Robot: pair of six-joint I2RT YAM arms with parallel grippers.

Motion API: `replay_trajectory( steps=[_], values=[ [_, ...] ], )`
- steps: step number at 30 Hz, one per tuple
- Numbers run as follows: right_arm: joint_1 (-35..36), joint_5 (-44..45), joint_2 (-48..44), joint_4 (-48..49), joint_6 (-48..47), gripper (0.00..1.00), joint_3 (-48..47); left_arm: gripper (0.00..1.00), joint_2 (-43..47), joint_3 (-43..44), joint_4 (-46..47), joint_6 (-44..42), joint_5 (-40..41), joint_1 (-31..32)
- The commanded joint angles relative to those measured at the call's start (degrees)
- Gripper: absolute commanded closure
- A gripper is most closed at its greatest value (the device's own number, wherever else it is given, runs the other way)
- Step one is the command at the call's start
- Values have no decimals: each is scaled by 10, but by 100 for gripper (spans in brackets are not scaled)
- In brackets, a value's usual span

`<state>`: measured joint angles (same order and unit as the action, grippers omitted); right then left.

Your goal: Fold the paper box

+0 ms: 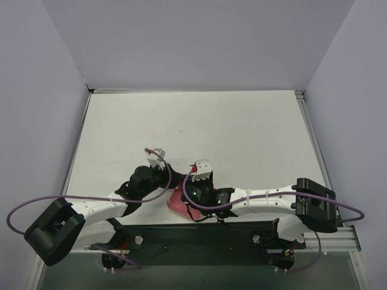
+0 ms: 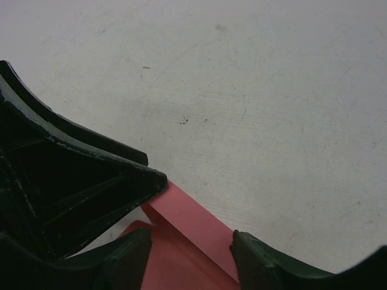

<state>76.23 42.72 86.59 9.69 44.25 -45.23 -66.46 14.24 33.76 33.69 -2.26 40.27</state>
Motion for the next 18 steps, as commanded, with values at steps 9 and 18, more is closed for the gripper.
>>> replay_trajectory(
  steps=[9, 18],
  values=[
    [4, -78, -120, -159, 111, 34, 4, 48, 62, -55, 25, -29, -4, -2],
    [2, -62, -152, -191, 174, 38, 26, 48, 72, -64, 29, -31, -11, -2]
  ],
)
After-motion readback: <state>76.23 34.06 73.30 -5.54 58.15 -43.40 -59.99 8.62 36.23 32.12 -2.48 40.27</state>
